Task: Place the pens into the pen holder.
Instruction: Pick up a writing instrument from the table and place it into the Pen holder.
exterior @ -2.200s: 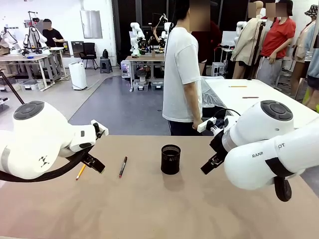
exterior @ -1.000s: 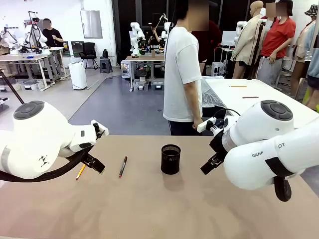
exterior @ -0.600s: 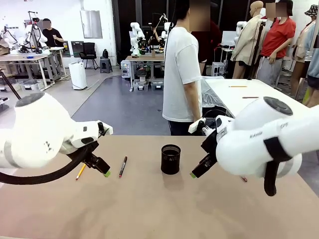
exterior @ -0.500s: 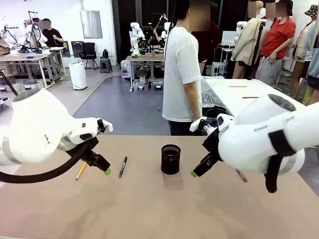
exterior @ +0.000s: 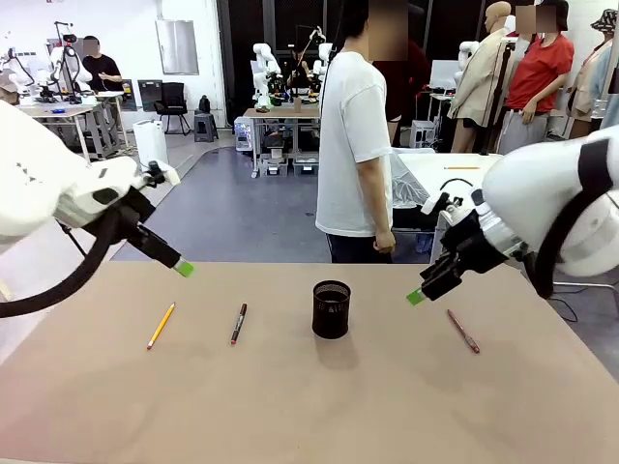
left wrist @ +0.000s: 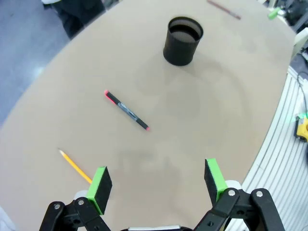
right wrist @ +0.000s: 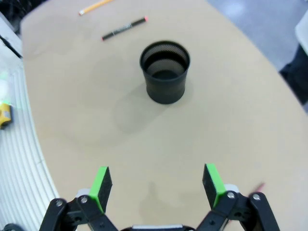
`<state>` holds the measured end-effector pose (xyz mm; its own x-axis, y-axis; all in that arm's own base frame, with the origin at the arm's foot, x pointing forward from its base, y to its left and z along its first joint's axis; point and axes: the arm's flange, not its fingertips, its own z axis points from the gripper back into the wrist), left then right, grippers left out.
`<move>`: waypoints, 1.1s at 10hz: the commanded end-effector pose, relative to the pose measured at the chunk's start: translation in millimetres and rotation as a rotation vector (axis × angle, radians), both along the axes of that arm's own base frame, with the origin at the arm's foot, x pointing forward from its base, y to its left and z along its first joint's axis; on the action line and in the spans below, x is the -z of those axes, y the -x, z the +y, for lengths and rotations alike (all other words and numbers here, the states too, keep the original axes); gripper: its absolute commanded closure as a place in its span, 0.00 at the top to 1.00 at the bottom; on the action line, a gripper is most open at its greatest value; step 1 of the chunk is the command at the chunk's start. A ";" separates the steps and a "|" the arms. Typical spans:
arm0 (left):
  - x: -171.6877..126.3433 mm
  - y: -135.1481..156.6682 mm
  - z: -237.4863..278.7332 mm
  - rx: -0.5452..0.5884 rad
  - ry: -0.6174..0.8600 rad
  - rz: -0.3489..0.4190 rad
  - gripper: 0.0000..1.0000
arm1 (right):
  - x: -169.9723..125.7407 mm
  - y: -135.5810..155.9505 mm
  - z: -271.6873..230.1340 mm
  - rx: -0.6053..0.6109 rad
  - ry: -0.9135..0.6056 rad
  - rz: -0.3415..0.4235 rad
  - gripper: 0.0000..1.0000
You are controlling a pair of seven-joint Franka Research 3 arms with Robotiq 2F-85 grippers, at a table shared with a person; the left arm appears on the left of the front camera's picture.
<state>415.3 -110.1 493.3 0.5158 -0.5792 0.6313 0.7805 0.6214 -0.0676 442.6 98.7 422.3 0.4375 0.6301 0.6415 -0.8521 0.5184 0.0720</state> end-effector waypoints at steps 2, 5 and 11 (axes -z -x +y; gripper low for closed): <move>4.4 -8.8 18.7 0.089 0.044 -0.081 1.00 | 23.1 -54.1 -25.4 -0.011 -0.106 0.013 1.00; 5.1 -10.0 16.6 0.092 0.013 -0.133 1.00 | 16.4 -69.5 -37.3 0.162 -0.163 -0.001 1.00; -1.9 -4.0 20.0 0.086 0.026 -0.097 1.00 | 18.0 -55.0 -38.9 0.031 -0.133 0.026 1.00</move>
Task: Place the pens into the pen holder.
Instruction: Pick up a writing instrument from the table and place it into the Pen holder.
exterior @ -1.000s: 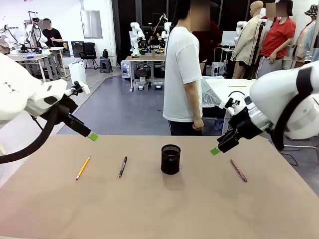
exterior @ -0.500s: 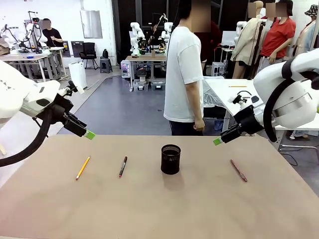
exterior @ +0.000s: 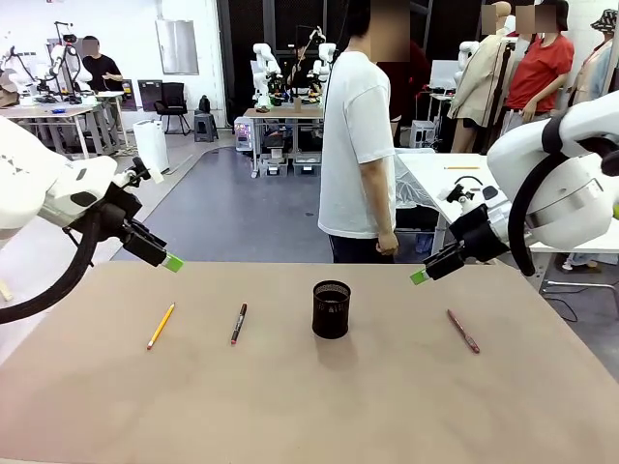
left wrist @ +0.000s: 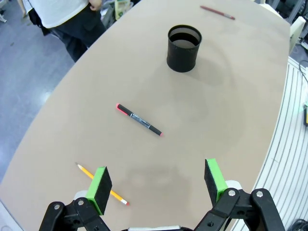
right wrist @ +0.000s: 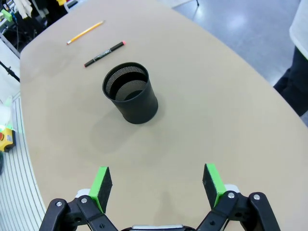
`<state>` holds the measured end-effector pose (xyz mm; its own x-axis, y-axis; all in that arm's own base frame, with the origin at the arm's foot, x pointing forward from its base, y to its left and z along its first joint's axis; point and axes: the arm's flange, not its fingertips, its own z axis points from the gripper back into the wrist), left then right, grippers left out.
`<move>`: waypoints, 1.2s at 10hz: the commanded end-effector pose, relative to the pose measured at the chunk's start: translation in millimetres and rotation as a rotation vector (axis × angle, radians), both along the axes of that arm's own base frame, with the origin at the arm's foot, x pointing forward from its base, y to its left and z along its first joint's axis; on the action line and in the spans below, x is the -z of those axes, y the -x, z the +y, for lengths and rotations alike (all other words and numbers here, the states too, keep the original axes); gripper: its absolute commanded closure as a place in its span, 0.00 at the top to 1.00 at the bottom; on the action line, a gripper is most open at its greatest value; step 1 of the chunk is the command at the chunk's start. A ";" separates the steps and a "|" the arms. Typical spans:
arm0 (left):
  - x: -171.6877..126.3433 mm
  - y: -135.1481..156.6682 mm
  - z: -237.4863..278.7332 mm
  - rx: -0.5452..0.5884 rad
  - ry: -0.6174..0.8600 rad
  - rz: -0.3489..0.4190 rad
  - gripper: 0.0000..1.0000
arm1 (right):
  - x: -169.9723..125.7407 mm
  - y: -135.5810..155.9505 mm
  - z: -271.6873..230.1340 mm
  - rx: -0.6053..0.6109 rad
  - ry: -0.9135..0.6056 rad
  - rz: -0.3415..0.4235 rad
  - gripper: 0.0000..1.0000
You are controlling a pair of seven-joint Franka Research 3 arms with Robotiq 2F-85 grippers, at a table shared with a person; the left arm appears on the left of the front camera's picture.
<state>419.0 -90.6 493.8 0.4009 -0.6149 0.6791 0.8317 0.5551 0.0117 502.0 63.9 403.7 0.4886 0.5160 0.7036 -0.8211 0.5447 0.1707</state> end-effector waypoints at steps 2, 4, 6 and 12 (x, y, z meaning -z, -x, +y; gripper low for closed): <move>0.0 0.0 0.0 0.000 0.000 0.000 1.00 | -11.5 8.8 13.6 -0.093 -0.027 -0.005 1.00; -15.9 -0.5 -1.0 0.075 0.021 -0.011 1.00 | -48.2 16.1 28.2 -0.163 0.018 -0.068 1.00; -27.1 2.3 1.1 0.109 0.051 -0.043 1.00 | -80.5 16.9 36.2 -0.202 0.053 -0.129 1.00; -82.4 -7.6 22.2 0.186 0.066 -0.119 1.00 | -156.7 29.8 12.2 -0.177 0.070 -0.273 1.00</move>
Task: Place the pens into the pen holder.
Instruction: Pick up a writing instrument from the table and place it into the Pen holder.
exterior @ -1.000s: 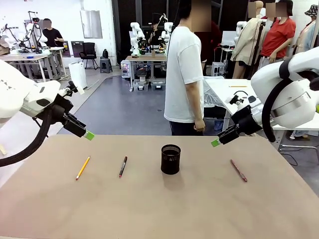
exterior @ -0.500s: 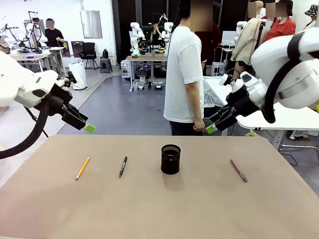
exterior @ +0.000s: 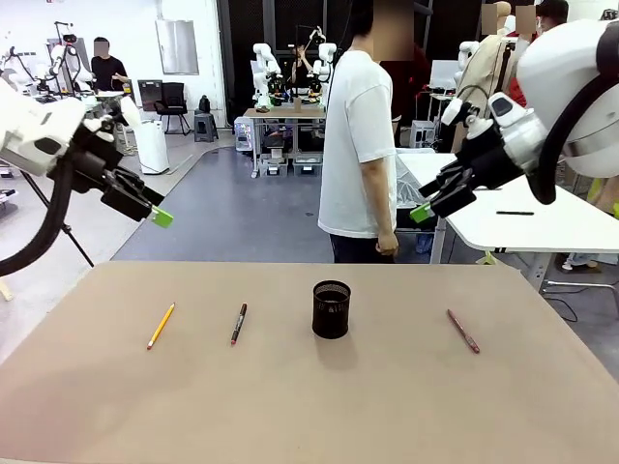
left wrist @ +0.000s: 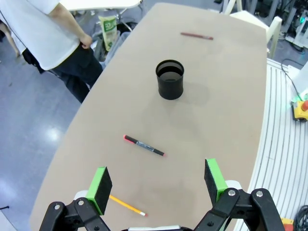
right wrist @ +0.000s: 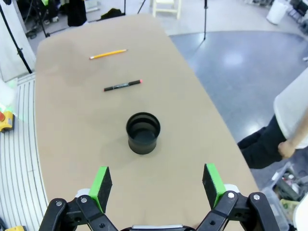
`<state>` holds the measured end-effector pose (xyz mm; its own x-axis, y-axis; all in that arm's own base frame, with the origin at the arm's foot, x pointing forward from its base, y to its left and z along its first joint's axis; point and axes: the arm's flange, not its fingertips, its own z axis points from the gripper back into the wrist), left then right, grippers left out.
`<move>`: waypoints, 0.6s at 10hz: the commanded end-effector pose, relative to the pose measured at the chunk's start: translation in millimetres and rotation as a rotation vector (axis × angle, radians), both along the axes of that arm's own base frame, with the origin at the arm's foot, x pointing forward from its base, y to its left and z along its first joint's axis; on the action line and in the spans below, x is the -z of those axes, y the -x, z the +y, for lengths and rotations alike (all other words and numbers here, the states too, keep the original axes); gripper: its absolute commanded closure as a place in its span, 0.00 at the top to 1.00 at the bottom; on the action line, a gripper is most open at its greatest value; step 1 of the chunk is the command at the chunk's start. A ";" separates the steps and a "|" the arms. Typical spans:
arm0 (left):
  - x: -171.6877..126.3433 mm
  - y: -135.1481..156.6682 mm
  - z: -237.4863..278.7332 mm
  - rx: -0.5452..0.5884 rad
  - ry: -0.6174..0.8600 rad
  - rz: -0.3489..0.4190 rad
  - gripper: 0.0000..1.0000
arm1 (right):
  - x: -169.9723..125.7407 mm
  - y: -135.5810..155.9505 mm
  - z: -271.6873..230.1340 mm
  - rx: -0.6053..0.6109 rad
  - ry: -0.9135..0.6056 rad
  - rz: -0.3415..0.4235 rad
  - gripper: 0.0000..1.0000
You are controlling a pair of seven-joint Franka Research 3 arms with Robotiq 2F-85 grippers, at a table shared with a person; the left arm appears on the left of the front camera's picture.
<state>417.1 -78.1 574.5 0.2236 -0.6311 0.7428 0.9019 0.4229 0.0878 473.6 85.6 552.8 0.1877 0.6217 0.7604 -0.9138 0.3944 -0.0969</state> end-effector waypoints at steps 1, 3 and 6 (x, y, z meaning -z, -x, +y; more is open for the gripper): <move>-7.5 -9.9 15.4 0.030 0.017 -0.011 1.00 | -14.2 3.2 -19.3 0.002 -0.010 -0.001 1.00; -16.8 -12.1 26.6 0.018 0.018 -0.013 1.00 | -21.6 3.2 -33.9 0.024 -0.022 0.004 1.00; -15.8 -13.7 33.0 0.000 0.024 -0.013 1.00 | -20.5 -2.7 -40.8 0.036 -0.023 0.021 1.00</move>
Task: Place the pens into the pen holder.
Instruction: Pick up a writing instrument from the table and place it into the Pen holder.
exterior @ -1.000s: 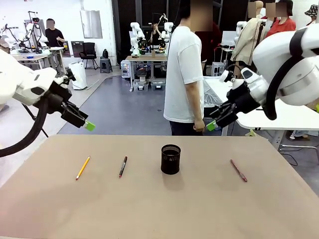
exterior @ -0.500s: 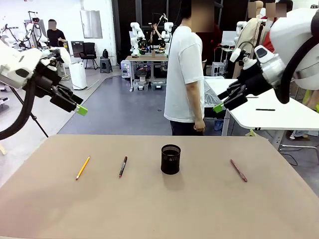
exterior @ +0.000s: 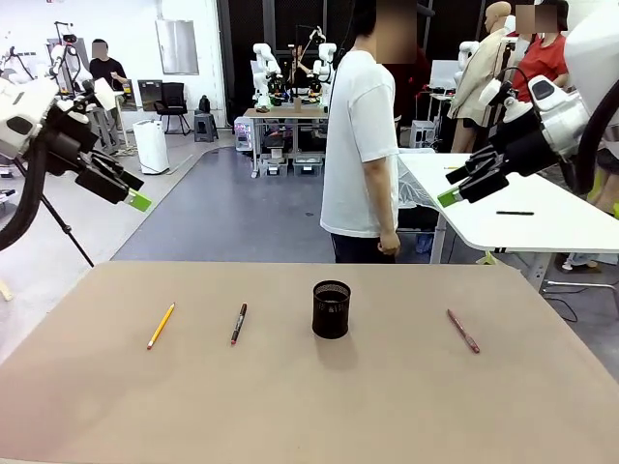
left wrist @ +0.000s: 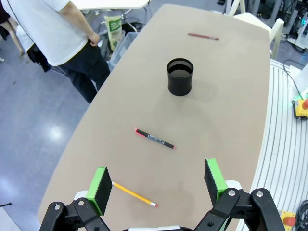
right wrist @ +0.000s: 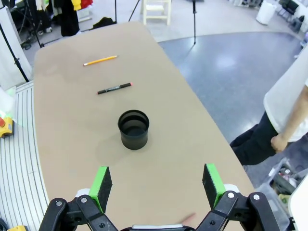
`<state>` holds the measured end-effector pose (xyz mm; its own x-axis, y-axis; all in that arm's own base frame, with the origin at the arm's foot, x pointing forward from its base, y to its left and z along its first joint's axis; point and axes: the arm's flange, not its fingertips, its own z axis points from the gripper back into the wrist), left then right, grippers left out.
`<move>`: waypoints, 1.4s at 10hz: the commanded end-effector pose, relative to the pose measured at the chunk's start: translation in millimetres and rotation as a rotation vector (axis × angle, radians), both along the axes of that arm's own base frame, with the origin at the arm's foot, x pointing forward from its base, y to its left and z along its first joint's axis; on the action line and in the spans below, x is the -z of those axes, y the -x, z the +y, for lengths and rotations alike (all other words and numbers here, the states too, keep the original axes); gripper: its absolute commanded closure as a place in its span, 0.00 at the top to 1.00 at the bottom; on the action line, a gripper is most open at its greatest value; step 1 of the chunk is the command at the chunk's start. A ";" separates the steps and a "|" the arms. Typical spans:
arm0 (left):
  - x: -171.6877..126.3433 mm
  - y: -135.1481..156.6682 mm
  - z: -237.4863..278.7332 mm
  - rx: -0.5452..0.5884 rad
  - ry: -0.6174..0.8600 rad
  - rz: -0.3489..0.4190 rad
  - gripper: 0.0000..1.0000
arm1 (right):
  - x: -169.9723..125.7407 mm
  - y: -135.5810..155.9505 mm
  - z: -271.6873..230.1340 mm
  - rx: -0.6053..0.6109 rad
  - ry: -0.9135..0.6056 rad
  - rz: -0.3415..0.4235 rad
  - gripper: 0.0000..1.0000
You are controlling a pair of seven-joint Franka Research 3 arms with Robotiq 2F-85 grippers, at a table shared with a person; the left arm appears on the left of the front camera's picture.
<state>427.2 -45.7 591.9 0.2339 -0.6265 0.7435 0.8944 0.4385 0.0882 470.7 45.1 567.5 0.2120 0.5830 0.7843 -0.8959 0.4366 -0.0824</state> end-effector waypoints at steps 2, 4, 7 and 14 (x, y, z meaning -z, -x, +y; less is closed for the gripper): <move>0.0 0.0 0.0 0.000 0.000 0.000 1.00 | 0.0 0.0 0.0 0.000 0.000 0.000 1.00; 0.0 0.0 0.0 0.000 0.000 0.000 1.00 | 0.0 0.0 0.0 0.000 0.000 0.000 1.00; 0.0 0.0 0.0 0.000 0.000 0.000 1.00 | 0.0 0.0 0.0 0.000 0.000 0.000 1.00; 0.0 0.0 0.0 0.000 0.000 0.000 1.00 | 0.0 0.0 0.0 0.000 0.000 0.000 1.00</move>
<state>427.9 -46.8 590.1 0.2411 -0.6327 0.7359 0.8918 0.4435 0.0892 471.4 46.2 565.5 0.2130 0.5870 0.7811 -0.8975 0.4335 -0.0811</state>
